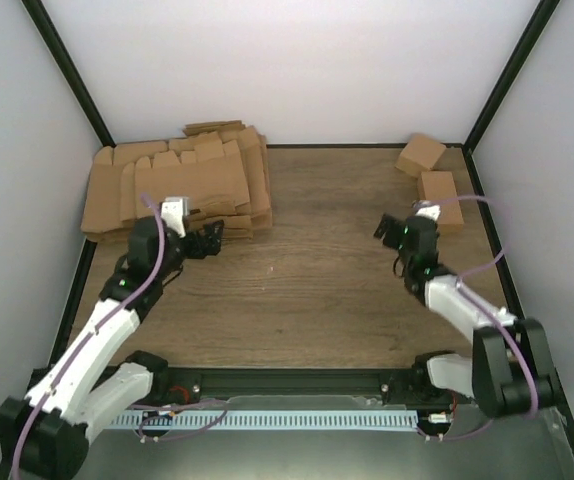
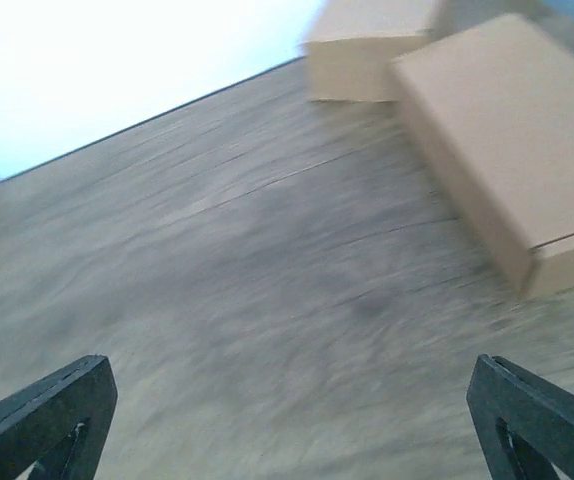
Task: Fold the paper box
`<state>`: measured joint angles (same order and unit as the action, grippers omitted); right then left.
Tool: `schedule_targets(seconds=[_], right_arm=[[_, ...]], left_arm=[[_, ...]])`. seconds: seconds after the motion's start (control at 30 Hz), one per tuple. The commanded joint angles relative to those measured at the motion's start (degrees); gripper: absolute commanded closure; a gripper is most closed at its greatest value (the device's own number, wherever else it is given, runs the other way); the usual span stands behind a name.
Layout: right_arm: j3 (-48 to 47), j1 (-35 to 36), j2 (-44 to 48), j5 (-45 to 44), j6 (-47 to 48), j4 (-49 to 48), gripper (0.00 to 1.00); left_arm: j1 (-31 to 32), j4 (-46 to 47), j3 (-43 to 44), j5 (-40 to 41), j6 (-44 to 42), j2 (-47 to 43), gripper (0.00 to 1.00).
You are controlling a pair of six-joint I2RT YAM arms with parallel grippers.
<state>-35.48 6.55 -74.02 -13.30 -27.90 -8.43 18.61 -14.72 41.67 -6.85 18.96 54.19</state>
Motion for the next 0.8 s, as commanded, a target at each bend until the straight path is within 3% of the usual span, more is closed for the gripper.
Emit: schedule_targets(seconds=[0.0, 0.07, 0.13, 0.3, 0.5, 0.7, 0.77], right_arm=[[14.4, 8.3, 10.4, -0.3, 18.3, -26.9, 0.00], [18.4, 9.2, 12.5, 6.2, 23.6, -29.9, 0.00], [19.6, 9.1, 14.4, 6.4, 24.4, -30.3, 0.00], [22.8, 8.7, 11.8, 9.6, 30.5, -39.6, 0.00], [29.2, -3.1, 4.6, 20.9, 26.2, -56.3, 0.00], [20.6, -3.4, -4.7, 32.0, 34.0, -50.2, 0.00], [19.8, -3.5, -7.8, 34.2, 36.4, -52.2, 0.00]], left_arm=[[-0.1, 13.3, -9.5, 12.1, -7.7, -8.3, 0.00], [-0.2, 18.5, -14.5, 17.3, -10.7, -11.7, 0.00], [-0.2, 25.7, -20.2, 21.5, -14.7, -13.0, 0.00], [-1.8, 45.3, -30.2, 30.1, -18.5, -7.7, 0.00], [-6.3, 60.6, -31.3, 28.0, -21.7, 7.2, 0.00], [-12.1, 66.5, -29.4, 20.7, -22.5, 17.5, 0.00], [-12.4, 69.3, -29.4, 19.6, -22.8, 19.1, 0.00]])
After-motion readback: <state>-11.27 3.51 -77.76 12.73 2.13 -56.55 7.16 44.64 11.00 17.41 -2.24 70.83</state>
